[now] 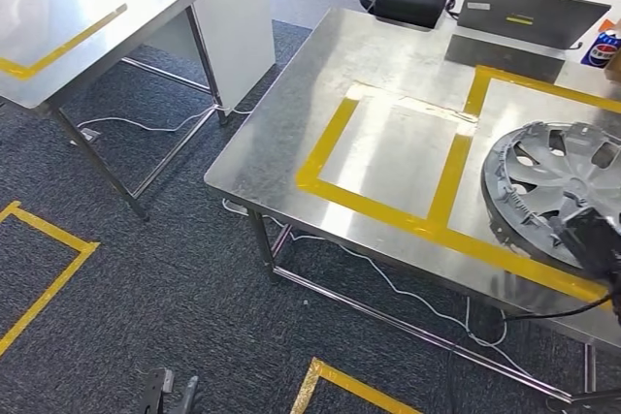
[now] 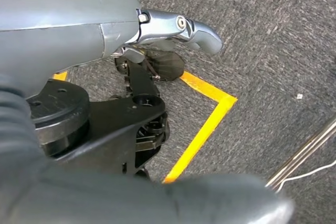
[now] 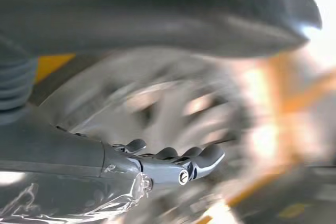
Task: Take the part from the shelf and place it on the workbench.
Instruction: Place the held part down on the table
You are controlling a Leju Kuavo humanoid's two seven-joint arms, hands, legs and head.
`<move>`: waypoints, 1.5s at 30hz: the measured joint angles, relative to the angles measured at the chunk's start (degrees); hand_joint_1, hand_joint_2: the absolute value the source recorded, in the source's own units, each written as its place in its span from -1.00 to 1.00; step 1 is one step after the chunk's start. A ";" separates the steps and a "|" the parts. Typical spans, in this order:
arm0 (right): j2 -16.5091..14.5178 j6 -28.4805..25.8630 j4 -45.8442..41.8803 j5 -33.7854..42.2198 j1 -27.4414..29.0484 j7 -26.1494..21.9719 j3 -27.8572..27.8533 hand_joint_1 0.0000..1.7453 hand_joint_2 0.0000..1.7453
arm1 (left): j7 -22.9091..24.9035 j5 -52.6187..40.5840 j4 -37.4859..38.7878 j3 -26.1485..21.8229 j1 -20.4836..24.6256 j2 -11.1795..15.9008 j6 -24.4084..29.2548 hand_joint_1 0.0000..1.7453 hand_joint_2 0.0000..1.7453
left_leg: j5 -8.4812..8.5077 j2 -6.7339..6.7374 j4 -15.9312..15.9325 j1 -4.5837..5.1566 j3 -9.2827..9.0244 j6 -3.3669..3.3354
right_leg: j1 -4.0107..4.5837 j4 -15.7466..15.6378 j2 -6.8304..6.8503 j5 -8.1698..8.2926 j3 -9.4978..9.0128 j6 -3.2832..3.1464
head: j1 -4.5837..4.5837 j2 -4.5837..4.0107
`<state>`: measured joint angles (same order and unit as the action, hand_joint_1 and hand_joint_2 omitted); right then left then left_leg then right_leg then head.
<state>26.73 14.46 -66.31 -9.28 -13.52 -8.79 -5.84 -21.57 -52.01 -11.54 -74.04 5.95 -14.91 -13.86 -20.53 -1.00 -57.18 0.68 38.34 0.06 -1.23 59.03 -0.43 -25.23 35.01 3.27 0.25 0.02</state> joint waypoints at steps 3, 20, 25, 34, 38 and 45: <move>0.02 6.36 -13.26 21.08 8.92 -4.22 -6.16 -1.00 -1.00 | 0.39 -0.76 0.00 -0.11 -0.14 -0.05 0.29 -1.00 -1.00 | -0.07 -0.20 0.00 0.00 0.02 -0.06 | 0.01 -0.02 0.23 -0.14 -0.08 0.01 | -0.01 0.00; -1.25 9.74 -35.20 31.03 20.58 -3.10 -19.46 -1.00 -1.00 | 0.79 -0.90 0.02 -0.19 -0.29 -0.42 0.68 -1.00 -1.00 | -0.13 -0.06 0.00 0.00 -0.05 -0.03 | -0.01 -0.08 -0.12 -0.07 -0.03 0.05 | 0.01 0.00; -1.31 9.74 -35.62 31.03 20.69 -3.10 -19.85 -1.00 -1.00 | 0.79 -0.90 0.02 -0.19 -0.28 -0.42 0.68 -1.00 -1.00 | -0.12 -0.06 0.00 0.00 -0.05 -0.04 | -0.01 -0.08 -0.12 -0.06 -0.03 0.05 | -0.01 0.00; -6.28 5.41 -44.74 37.57 22.67 -6.31 -26.66 -1.00 -1.00 | 0.14 -0.53 0.02 -0.54 -0.31 -0.49 3.39 -1.00 -1.00 | -0.14 -0.07 0.00 0.01 -0.06 -0.07 | -0.03 -0.09 -0.08 -0.13 0.09 0.02 | -0.01 0.00; -14.30 4.05 -52.56 38.88 23.92 -8.25 -37.07 -1.00 -1.00 | -0.73 -1.32 0.02 -0.69 -0.37 -0.72 10.05 -1.00 -1.00 | -0.37 -0.07 0.00 -0.02 -0.15 0.02 | 0.00 -0.09 -0.07 -0.36 0.34 -0.08 | 0.00 0.00; -33.92 -0.45 -50.91 55.51 20.08 -14.86 -61.31 -1.00 -1.00 | -2.12 -0.21 0.02 -1.17 -0.37 -1.37 13.56 -1.00 -1.00 | -0.59 -0.08 0.00 -0.17 -0.34 0.18 | 0.15 -0.16 -0.06 -0.62 0.05 -0.24 | 0.02 0.00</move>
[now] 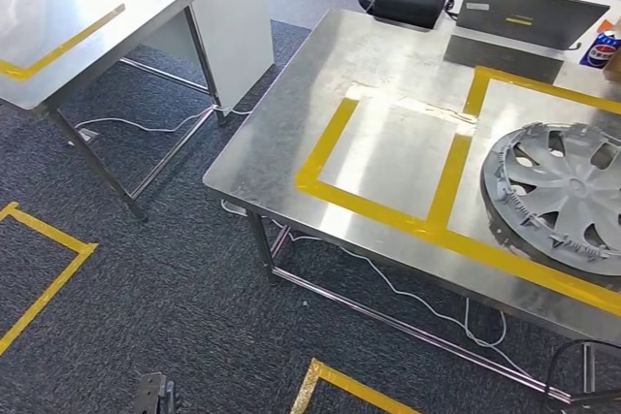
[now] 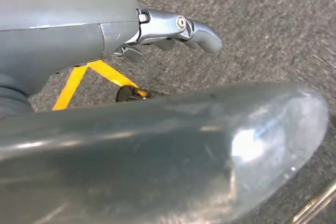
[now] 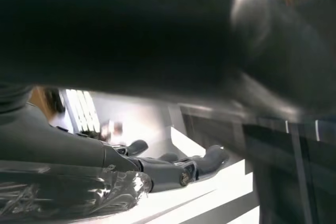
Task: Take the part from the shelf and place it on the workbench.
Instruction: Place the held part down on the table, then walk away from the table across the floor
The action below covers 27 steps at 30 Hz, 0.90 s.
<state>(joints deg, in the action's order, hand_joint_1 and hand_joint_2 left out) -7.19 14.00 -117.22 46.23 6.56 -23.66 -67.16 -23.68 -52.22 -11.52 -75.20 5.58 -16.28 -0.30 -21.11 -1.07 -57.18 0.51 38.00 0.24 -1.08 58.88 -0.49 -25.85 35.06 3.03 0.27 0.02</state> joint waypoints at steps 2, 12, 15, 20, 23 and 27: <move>-4.03 -1.20 6.37 3.12 -0.12 -4.85 -3.79 -1.00 -1.00 | 0.69 -0.84 0.01 -0.09 -0.06 -0.91 1.29 -1.00 -1.00 | -0.09 0.00 0.00 0.00 -0.08 0.01 | 0.02 -0.03 -0.02 -0.02 -0.31 0.00 | 0.02 0.00; -11.25 -7.56 30.51 8.60 -2.37 -15.05 -9.56 -1.00 -1.00 | 0.98 -3.54 0.02 0.47 0.20 -1.72 1.86 -1.00 -1.00 | -0.30 0.11 0.00 -0.07 -0.51 0.13 | 0.06 -0.05 -0.19 -0.14 -0.44 -0.07 | -0.01 0.00; -12.01 -9.15 36.39 8.48 -2.46 -15.06 -9.56 -1.00 -1.00 | 0.37 -4.08 0.02 0.84 0.20 -1.72 2.38 -1.00 -1.00 | -0.29 0.10 0.00 -0.06 -0.53 0.13 | 0.06 -0.05 -0.16 -0.15 -0.47 -0.08 | -0.02 0.00; -12.36 -9.50 41.07 8.38 -2.48 -15.05 -9.56 -1.00 -1.00 | 0.29 -4.42 0.02 1.24 0.20 -1.71 2.48 -1.00 -1.00 | -0.31 0.10 0.00 -0.05 -0.53 0.13 | 0.04 -0.05 -0.17 -0.17 -0.48 -0.07 | -0.02 0.00; -12.37 -9.51 42.37 8.35 -2.51 -15.05 -9.56 -1.00 -1.00 | 0.26 -4.52 0.02 1.37 0.20 -1.71 2.50 -1.00 -1.00 | -0.33 0.10 0.00 -0.03 -0.53 0.12 | 0.03 -0.05 -0.16 -0.19 -0.48 -0.05 | -0.02 0.00; -12.37 -9.57 43.39 8.33 -2.51 -15.05 -9.56 -1.00 -1.00 | 0.25 -4.46 0.02 1.39 0.20 -1.71 2.49 -1.00 -1.00 | -0.35 0.10 0.00 -0.02 -0.53 0.12 | 0.02 -0.05 -0.16 -0.19 -0.48 -0.05 | -0.03 0.00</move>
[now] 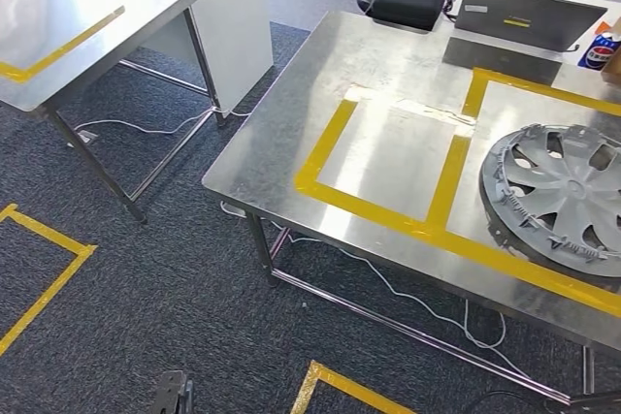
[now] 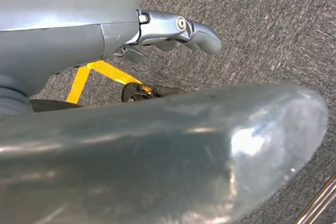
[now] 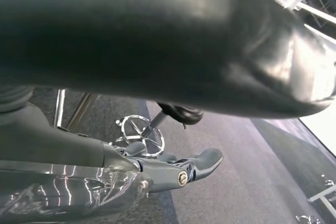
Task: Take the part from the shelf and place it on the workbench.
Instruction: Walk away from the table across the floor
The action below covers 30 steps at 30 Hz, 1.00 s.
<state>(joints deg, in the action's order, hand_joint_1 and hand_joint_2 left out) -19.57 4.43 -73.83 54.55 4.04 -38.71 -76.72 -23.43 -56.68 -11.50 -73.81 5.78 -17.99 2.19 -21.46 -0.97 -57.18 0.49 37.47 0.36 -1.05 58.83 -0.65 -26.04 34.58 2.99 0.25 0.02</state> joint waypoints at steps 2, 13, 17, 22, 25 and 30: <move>0.01 -0.01 0.34 0.00 0.00 0.00 0.00 -1.00 -1.00 | 0.00 0.02 0.00 0.01 0.00 0.01 0.00 -1.00 -1.00 | 0.00 0.00 0.00 0.00 0.00 0.00 | 0.00 0.00 0.00 0.00 0.00 0.00 | -0.01 0.00; -0.08 -4.63 2.77 -3.37 -0.33 3.41 -0.08 -1.00 -1.00 | -0.10 0.05 0.00 0.10 0.00 0.02 0.02 -1.00 -1.00 | 0.00 0.00 0.00 -0.01 0.00 0.00 | 0.01 0.00 -0.01 0.00 0.00 0.00 | 0.01 0.00; 1.23 -11.72 12.26 -13.42 -1.83 4.97 -0.41 -1.00 0.00 | 0.63 1.05 0.00 0.09 0.03 0.04 -0.94 -1.00 -1.00 | 0.01 0.00 0.00 -0.02 -0.01 0.01 | 0.02 0.00 -0.01 0.00 -0.02 0.00 | 0.01 0.00; 6.93 -17.19 33.23 -27.43 -4.24 12.26 1.45 -1.00 -1.00 | 6.28 1.24 0.00 -0.04 0.02 0.04 -1.28 -1.00 -1.00 | 0.04 -0.01 0.00 -0.02 0.00 0.02 | 0.02 0.00 0.00 0.04 -0.24 0.01 | 0.01 0.00; 9.41 -16.26 44.44 -51.74 -5.11 30.26 10.00 -1.00 -1.00 | 7.03 -2.46 0.00 0.87 -0.02 0.13 -1.23 -1.00 -1.00 | 0.14 -0.04 0.00 -0.07 0.05 0.05 | 0.12 0.02 0.02 0.13 -0.51 0.00 | 0.01 0.00; 8.87 -18.75 54.91 -95.91 -6.19 48.95 39.45 -1.00 -1.00 | 7.99 -4.44 0.00 2.64 0.24 0.27 -0.96 -1.00 -1.00 | 0.20 -0.06 0.01 -0.19 -0.06 0.14 | 0.18 -0.01 0.14 0.06 -0.09 -0.13 | -0.03 0.00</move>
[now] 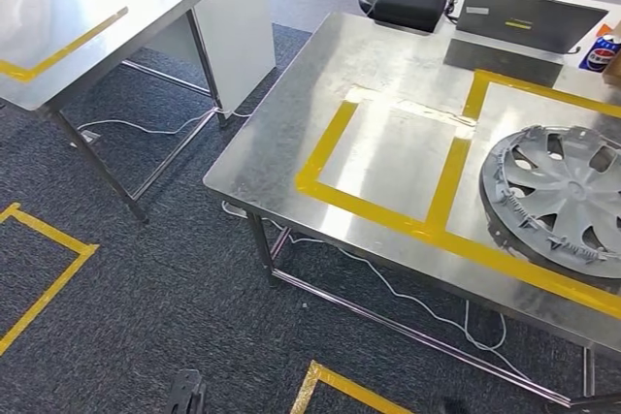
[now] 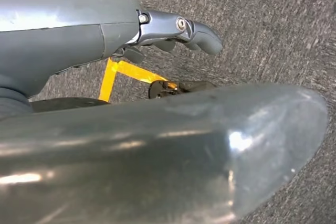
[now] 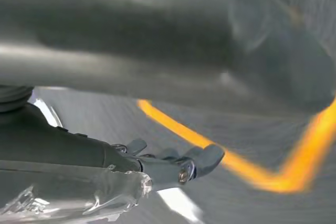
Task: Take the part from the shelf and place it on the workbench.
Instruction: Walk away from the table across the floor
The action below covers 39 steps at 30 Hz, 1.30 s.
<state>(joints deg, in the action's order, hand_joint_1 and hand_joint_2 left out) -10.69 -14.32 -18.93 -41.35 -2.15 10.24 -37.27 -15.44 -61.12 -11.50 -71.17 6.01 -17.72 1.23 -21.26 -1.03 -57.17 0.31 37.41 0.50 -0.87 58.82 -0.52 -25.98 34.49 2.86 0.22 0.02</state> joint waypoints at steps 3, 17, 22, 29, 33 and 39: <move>0.01 0.94 2.42 1.80 -0.22 -0.63 6.86 -1.00 -1.00 | 0.04 0.00 0.00 0.33 -0.04 0.02 -0.02 -1.00 -1.00 | 0.01 -0.01 0.01 -0.04 0.00 0.03 | 0.06 0.01 0.01 -0.02 -0.01 -0.03 | 0.01 0.00; 4.60 4.60 6.05 15.23 0.17 -2.97 11.74 -1.00 -1.00 | 1.25 1.43 0.00 1.87 1.00 1.09 0.84 -1.00 -1.00 | -0.17 0.01 0.00 0.05 0.02 -0.03 | -0.01 -0.06 -0.10 -0.02 -0.06 -0.01 | 0.03 0.00; 4.90 6.28 6.33 13.03 -0.34 -7.10 13.17 -1.00 -1.00 | 2.55 2.32 0.00 1.13 0.59 1.49 0.39 -1.00 -1.00 | -0.17 0.02 0.00 0.03 0.02 -0.03 | 0.00 -0.06 -0.09 -0.04 -0.05 -0.01 | 0.02 0.00; 4.93 7.91 6.84 12.01 -0.56 -2.27 14.23 -1.00 -1.00 | 1.43 1.68 0.00 0.85 0.60 1.63 -0.68 -1.00 -1.00 | -0.18 0.02 0.00 0.04 0.02 -0.04 | -0.01 -0.06 -0.08 -0.08 -0.05 -0.01 | 0.03 0.00; 5.07 8.73 7.01 11.63 -0.44 1.22 14.45 -1.00 -1.00 | 1.23 1.18 0.00 0.85 0.62 1.64 -1.04 -1.00 -1.00 | -0.39 0.01 -0.13 0.16 0.09 -0.30 | -0.15 -0.22 -0.10 0.00 -0.25 0.17 | 0.02 0.00; 5.21 8.76 7.14 11.94 -0.35 2.87 14.44 -1.00 -1.00 | 0.74 0.60 0.00 0.86 0.74 1.61 -1.47 -1.00 -1.00 | 1.16 0.36 1.79 -0.21 -0.78 -1.66 | -0.18 1.82 -0.01 -2.34 0.03 1.22 | 0.09 0.00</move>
<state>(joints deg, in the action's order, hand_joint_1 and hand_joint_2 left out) -5.48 -5.56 -11.78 -29.41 -2.50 13.12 -22.82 -14.69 -60.52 -11.50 -70.30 6.75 -16.11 -0.24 -20.10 -0.68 -55.38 0.09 36.63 -1.16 -1.06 60.65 -0.53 -28.32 34.52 4.08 0.31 0.02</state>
